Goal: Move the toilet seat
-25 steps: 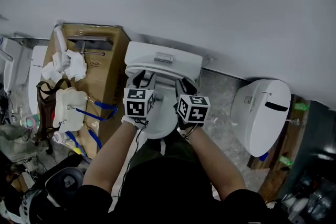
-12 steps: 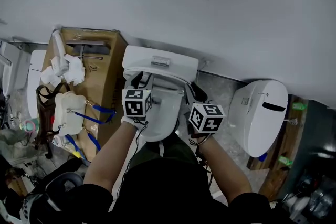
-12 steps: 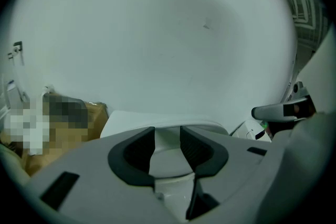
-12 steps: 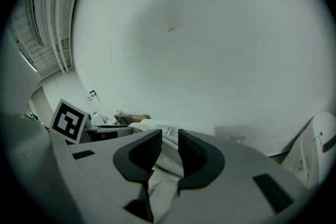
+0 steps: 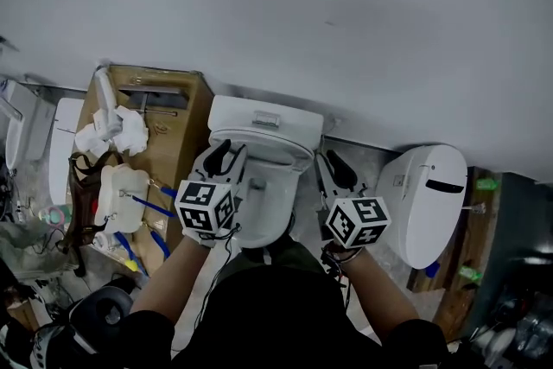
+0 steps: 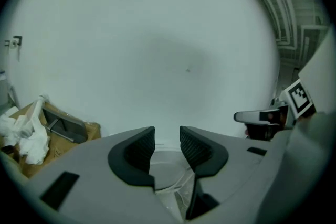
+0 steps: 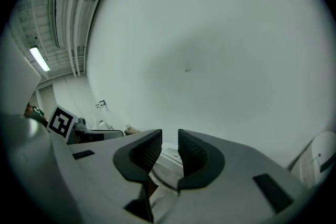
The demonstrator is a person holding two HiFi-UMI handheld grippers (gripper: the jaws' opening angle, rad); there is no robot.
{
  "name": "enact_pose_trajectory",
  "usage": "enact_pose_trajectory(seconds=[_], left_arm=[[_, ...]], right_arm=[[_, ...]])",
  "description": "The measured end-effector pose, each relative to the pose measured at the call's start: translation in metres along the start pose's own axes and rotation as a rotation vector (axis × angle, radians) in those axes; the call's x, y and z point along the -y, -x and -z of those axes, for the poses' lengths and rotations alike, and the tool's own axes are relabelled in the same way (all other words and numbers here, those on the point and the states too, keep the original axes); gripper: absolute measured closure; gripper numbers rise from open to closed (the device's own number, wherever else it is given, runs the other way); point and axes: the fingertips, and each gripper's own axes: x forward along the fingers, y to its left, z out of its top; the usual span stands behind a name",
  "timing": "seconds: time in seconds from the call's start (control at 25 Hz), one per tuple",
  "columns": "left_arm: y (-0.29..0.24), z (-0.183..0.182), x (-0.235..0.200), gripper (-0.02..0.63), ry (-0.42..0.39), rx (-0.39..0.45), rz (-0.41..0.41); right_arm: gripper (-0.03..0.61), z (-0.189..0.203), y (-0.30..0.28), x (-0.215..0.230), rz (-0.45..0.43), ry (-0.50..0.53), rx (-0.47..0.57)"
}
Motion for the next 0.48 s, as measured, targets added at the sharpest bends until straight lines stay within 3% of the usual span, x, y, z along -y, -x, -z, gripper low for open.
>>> enact_pose_trajectory(seconds=[0.16, 0.28, 0.36, 0.48], left_arm=[[0.063, -0.054, 0.033, 0.49, -0.026, 0.129, 0.12], [0.114, -0.091, 0.05, 0.528, -0.101, 0.238, 0.097], [0.144, -0.112, 0.058, 0.538, -0.119, 0.316, 0.072], [0.179, -0.121, 0.067, 0.566, -0.099, 0.338, 0.108]], right_arm=[[0.466, -0.051, 0.032, -0.026, -0.046, 0.075, 0.106], [0.473, -0.103, 0.063, -0.036, -0.054, 0.151, 0.218], [0.49, -0.136, 0.086, -0.038, -0.013, 0.213, 0.266], [0.508, -0.176, 0.125, -0.056, 0.021, 0.274, 0.321]])
